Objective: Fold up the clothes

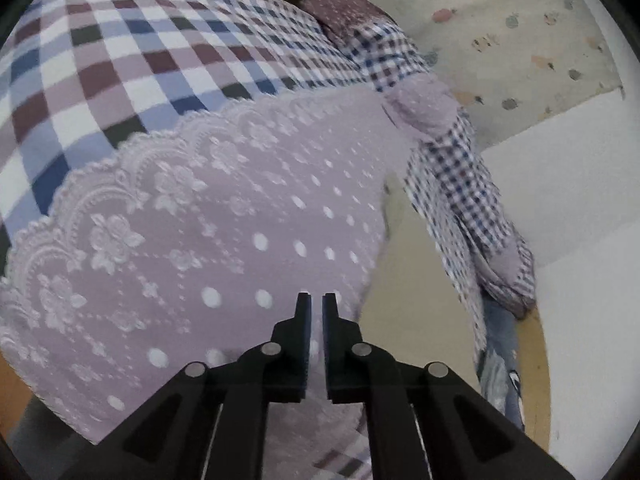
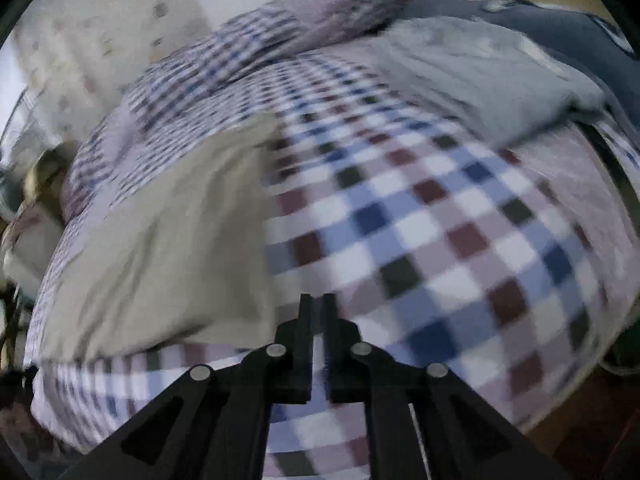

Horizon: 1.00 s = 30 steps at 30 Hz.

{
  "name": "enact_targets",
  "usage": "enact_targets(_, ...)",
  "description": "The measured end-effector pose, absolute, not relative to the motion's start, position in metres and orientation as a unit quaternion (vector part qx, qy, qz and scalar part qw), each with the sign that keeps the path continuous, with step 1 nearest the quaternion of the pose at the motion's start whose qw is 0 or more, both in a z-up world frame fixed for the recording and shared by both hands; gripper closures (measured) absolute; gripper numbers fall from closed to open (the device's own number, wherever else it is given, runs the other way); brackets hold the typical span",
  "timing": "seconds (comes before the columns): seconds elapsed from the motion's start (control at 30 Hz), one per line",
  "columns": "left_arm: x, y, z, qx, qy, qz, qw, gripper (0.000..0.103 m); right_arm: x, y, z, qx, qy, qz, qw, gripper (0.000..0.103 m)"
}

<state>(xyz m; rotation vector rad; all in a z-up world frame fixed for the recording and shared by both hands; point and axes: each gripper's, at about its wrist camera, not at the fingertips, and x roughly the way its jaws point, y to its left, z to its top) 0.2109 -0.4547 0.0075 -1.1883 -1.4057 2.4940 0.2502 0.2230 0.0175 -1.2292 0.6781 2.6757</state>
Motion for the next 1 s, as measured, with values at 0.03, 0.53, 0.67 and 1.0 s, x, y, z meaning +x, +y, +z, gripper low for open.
enact_targets(0.03,0.211,-0.453,0.006,-0.385,-0.460,0.800,0.030,0.086,0.253,0.230,0.015,-0.402,0.248,0.879,0.064,0.098)
enact_targets(0.53,0.198,-0.418,-0.001,-0.390,-0.503,0.765,0.100,0.022,0.267,0.260,0.001,-0.353,0.394,0.848,0.041,0.058)
enact_targets(0.67,0.191,-0.406,-0.003,-0.395,-0.502,0.761,0.113,0.021,0.271,0.254,0.010,-0.337,0.379,0.861,0.025,0.058)
enact_targets(1.0,0.172,-0.383,-0.009,-0.378,-0.512,0.759,0.140,0.019,0.280,0.149,0.067,-0.297,0.156,0.942,-0.024,0.057)
